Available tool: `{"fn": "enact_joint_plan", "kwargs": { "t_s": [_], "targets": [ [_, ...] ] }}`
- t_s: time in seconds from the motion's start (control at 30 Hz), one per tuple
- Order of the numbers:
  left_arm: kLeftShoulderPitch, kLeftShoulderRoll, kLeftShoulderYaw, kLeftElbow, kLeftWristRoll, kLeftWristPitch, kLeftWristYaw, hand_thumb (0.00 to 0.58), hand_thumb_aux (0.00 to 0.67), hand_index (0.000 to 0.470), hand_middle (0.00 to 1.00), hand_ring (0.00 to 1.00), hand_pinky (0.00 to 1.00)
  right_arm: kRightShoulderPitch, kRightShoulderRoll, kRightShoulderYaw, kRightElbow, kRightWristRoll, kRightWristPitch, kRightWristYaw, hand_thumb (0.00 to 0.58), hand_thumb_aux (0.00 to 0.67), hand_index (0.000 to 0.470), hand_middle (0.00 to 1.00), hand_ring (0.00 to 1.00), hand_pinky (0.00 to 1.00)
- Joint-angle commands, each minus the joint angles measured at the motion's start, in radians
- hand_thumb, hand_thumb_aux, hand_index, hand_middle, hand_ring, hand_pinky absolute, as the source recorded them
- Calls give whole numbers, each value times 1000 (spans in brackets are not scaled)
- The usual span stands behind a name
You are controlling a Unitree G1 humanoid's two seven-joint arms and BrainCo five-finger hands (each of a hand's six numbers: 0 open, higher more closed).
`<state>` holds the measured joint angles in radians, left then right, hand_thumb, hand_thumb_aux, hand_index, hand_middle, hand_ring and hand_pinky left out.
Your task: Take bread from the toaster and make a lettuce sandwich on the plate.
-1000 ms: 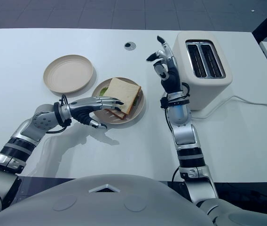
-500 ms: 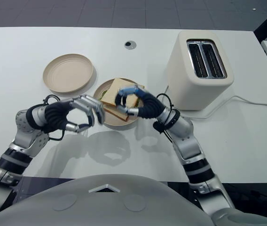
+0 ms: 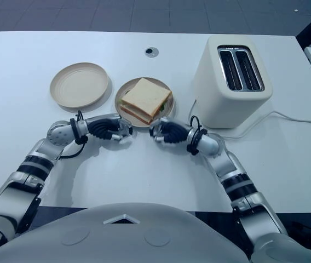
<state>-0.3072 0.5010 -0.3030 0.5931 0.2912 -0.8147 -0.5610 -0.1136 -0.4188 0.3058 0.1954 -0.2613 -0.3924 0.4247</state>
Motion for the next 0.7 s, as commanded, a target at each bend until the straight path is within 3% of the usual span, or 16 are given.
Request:
{"fn": "enact_joint_plan", "kwargs": {
  "t_s": [0.03, 0.07, 0.1, 0.13, 0.17, 0.2, 0.23, 0.3, 0.33, 0.37, 0.4, 0.5, 0.7],
  "targets": [
    [-127, -60, 14, 147, 173, 27, 313, 579, 649, 455, 1000, 1000, 1000, -88, 71, -84, 86, -27, 55, -177, 580, 670, 470, 1000, 1000, 1000],
    [-147, -77, 18, 175, 189, 21, 383, 571, 589, 413, 1000, 1000, 1000, -103, 84, -100, 96, -29, 55, -214, 580, 670, 470, 1000, 1000, 1000],
    [-161, -94, 29, 197, 188, 13, 435, 557, 536, 376, 914, 914, 914, -117, 94, -112, 104, -34, 50, -248, 580, 670, 470, 1000, 1000, 1000],
    [-172, -107, 40, 213, 185, 5, 486, 484, 397, 278, 667, 667, 667, -128, 103, -123, 106, -39, 40, -281, 580, 670, 470, 1000, 1000, 1000],
    [-180, -121, 59, 219, 157, -15, 517, 128, 79, 55, 396, 396, 396, -138, 113, -141, 102, -33, 29, -315, 580, 670, 470, 1000, 1000, 1000],
    [-180, -133, 83, 210, 113, -40, 530, 0, 0, 0, 200, 200, 200, -145, 122, -162, 95, -25, 14, -348, 580, 670, 470, 1000, 1000, 1000],
    [-178, -151, 114, 195, 39, -63, 522, 0, 0, 0, 0, 0, 0, -150, 131, -184, 84, -6, -5, -370, 580, 670, 470, 1000, 1000, 1000],
    [-146, -173, 149, 91, -212, -111, 408, 0, 0, 0, 0, 0, 0, -147, 151, -228, 45, 52, -40, -394, 580, 670, 470, 1000, 1000, 1000],
    [-121, -174, 156, 8, -351, -114, 341, 0, 0, 0, 0, 0, 0, -144, 161, -250, 19, 80, -63, -407, 343, 242, 170, 937, 937, 937],
    [-98, -170, 162, -78, -476, -103, 284, 0, 0, 0, 0, 0, 0, -137, 170, -270, -14, 101, -87, -419, 0, 0, 0, 694, 694, 694],
    [-79, -165, 172, -161, -576, -87, 247, 0, 0, 0, 0, 0, 0, -126, 179, -284, -57, 121, -113, -427, 0, 0, 0, 0, 0, 0],
    [-48, -158, 215, -314, -702, -59, 217, 0, 0, 0, 0, 0, 0, -97, 200, -299, -155, 171, -166, -426, 0, 0, 0, 0, 0, 0],
    [-12, -174, 255, -386, -641, -47, 171, 0, 0, 0, 0, 0, 0, -78, 218, -291, -193, 196, -177, -390, 0, 0, 0, 0, 0, 0]
  ]
}}
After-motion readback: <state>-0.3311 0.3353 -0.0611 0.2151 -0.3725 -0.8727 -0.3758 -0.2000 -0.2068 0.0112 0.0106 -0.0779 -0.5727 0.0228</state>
